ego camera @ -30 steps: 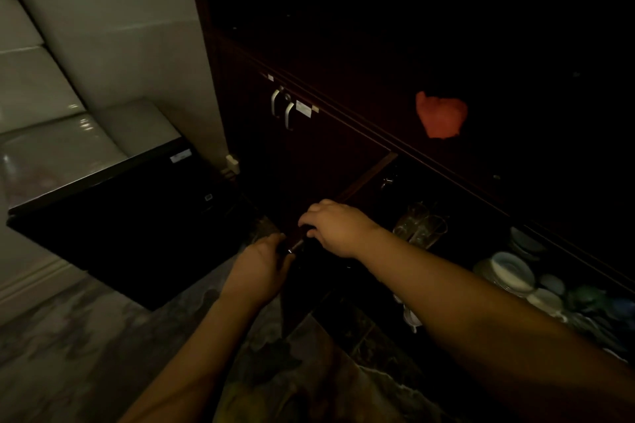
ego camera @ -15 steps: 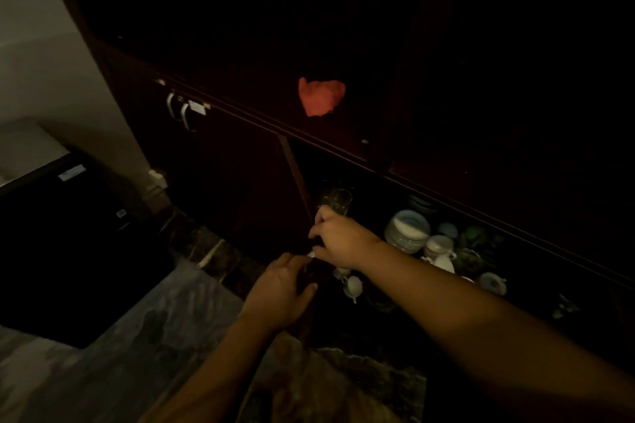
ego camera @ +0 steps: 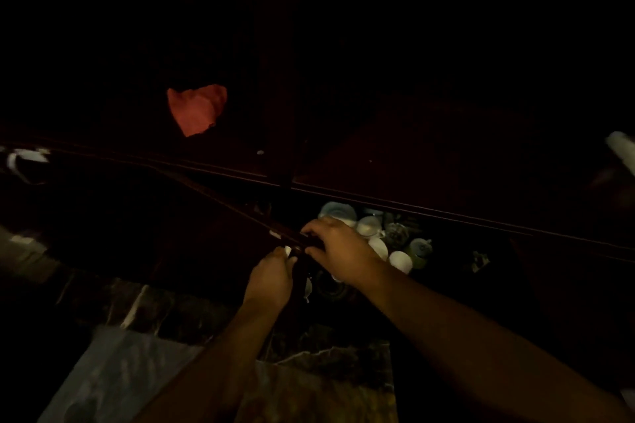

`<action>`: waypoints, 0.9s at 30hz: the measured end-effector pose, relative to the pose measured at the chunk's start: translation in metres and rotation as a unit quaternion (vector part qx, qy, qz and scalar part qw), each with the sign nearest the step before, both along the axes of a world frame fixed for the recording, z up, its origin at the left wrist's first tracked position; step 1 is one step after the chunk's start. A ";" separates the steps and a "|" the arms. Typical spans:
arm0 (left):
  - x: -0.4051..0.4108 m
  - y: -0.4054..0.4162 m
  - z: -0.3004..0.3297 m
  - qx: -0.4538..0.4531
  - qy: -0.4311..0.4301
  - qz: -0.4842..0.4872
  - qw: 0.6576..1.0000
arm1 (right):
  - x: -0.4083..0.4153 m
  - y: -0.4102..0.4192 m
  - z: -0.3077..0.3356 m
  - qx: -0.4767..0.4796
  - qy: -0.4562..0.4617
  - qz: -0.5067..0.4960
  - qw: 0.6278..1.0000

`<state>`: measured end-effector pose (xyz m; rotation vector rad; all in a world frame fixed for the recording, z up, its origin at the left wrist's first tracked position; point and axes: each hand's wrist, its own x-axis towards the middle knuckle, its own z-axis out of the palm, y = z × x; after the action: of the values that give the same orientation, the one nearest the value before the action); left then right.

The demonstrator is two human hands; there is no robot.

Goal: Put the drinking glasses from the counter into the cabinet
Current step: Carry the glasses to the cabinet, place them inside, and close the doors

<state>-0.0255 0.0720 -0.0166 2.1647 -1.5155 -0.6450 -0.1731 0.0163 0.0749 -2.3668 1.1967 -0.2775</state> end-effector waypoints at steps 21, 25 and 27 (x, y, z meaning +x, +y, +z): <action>-0.009 -0.103 0.011 -0.001 -0.124 -0.077 0.989 | -0.164 0.040 0.002 0.002 0.220 -0.308 0.925; -0.022 -0.097 0.026 0.128 -0.185 -0.100 0.969 | -0.216 0.072 0.019 -0.019 0.229 -0.351 0.908; -0.040 -0.091 0.043 0.183 -0.253 -0.147 0.938 | -0.245 0.093 0.025 -0.027 0.228 -0.384 0.895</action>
<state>-0.0655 -0.0187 0.0262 2.5422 -2.1657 -0.5150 -0.4178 0.1096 0.1000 -1.9312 2.3529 0.0110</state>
